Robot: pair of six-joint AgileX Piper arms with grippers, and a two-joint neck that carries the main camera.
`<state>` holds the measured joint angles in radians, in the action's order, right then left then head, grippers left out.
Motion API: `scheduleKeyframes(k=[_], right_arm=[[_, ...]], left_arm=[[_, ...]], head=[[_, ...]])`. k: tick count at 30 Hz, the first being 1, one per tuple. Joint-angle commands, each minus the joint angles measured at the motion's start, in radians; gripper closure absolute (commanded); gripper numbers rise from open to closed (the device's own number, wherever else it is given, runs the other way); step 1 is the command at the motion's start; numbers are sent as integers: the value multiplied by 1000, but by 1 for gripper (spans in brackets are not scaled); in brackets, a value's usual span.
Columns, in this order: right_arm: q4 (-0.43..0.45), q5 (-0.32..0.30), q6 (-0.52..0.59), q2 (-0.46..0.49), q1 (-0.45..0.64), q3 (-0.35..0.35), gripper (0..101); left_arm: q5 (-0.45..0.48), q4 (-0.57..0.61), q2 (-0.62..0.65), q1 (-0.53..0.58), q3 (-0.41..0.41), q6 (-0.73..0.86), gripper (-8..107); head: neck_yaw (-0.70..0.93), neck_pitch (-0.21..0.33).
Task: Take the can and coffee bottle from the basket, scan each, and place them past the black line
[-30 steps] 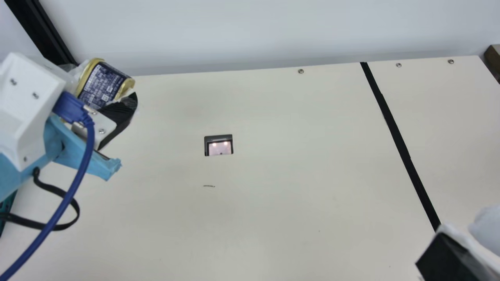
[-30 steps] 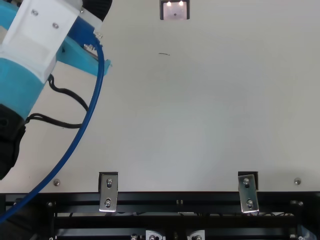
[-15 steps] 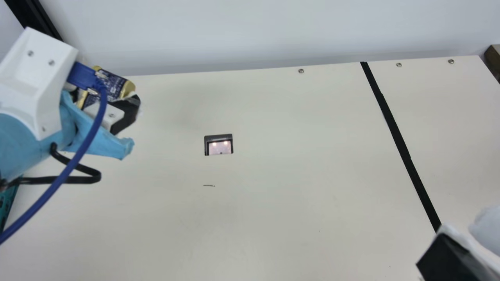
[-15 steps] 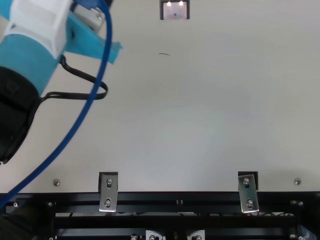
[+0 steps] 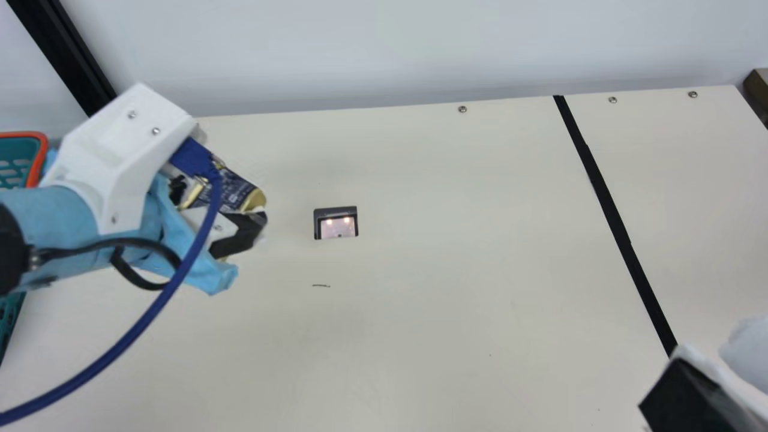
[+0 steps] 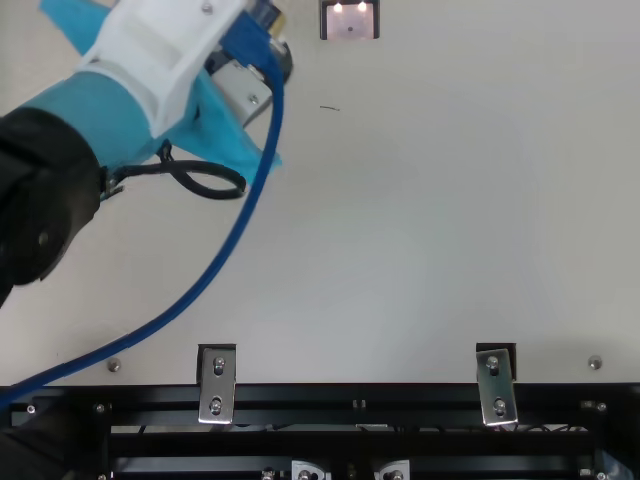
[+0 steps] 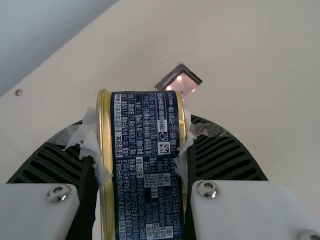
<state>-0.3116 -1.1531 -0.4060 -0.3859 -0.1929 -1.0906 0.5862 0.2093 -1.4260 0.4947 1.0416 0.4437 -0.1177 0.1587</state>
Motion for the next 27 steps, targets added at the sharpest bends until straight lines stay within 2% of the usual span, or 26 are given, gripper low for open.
scheduleKeyframes(k=[1,6,11,16,25,26,27], right_arm=[[0,0,0,0,0,0,0],[0,0,0,0,0,0,0],[0,0,0,0,0,0,0],[0,0,0,0,0,0,0],[0,0,0,0,0,0,0],[0,0,0,0,0,0,0],[0,0,0,0,0,0,0]], left_arm=[[20,215,-21,-5,4,382,89],[89,395,-86,-18,15,674,89],[171,486,-167,-37,18,895,89],[205,516,-238,-26,7,1021,89],[180,587,-325,11,-12,1146,89],[176,595,-330,14,-13,1153,84],[172,603,-333,17,-15,1156,9]], head=[[-5,8],[-5,8],[-5,8],[-5,8],[-5,8],[-5,8],[-5,8]])
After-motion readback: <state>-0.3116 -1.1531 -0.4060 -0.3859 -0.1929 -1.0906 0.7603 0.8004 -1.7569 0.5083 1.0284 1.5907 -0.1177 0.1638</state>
